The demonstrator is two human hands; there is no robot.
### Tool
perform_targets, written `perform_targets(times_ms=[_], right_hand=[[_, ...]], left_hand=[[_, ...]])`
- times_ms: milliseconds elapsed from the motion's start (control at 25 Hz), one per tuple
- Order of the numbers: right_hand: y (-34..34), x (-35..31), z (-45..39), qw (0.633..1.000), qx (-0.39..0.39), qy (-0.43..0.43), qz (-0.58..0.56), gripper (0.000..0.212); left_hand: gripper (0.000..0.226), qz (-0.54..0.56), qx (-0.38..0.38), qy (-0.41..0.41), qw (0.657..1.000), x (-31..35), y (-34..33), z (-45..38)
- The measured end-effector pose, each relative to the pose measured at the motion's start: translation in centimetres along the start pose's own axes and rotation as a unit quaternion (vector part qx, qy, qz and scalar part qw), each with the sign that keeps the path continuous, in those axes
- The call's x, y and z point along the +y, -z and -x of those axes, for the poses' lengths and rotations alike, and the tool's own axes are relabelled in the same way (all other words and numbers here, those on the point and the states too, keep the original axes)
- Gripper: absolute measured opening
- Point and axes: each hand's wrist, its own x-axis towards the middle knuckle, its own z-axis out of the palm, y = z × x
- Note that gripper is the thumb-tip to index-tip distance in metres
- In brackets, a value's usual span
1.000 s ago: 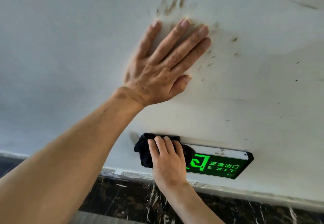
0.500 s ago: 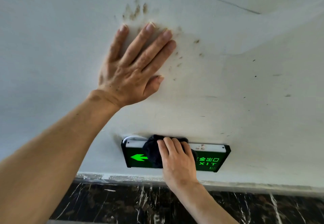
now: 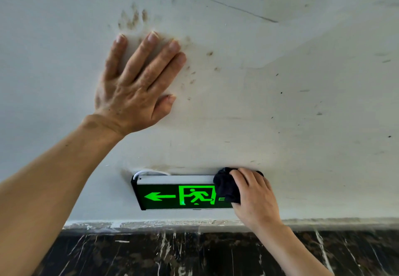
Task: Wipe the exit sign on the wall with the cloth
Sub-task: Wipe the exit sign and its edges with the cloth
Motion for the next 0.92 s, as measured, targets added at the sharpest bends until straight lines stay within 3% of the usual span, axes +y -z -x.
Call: perform_targets(times_ms=[320,520,600,720,800,840,920], right_hand=[[0.2,-0.5,1.2,0.996,0.031,-0.053,-0.069,0.070],[-1.1,0.7,5.0,0.966,-0.037,-0.176,-0.186,0.050],[-2.1,1.7,7.1,0.913,-0.060,-0.278,-0.292,0.045],[-3.1,4.5,8.6,0.777,0.009,-0.428,-0.462,0.041],[-3.1,6.0,8.5,0.687,0.068,-0.468,-0.552,0.040],[-2.8,6.5,8.2,0.658,0.093,-0.467,-0.583,0.042],[-2.0,7.0,7.0,0.640,0.132,-0.445,-0.612,0.049]], left_hand=[[0.069,0.002,0.010,-0.002,1.000,0.1,-0.3,0.1],[0.069,0.005,0.012,0.003,1.000,0.0,-0.4,0.1],[0.069,0.002,0.014,0.003,1.000,0.0,-0.4,0.1],[0.070,0.001,0.018,-0.001,1.000,0.0,-0.5,0.1],[0.070,0.004,0.018,0.001,1.000,0.0,-0.6,0.1],[0.070,0.005,0.017,0.003,1.000,0.0,-0.6,0.1],[0.070,0.006,0.015,0.006,1.000,0.0,-0.5,0.2]])
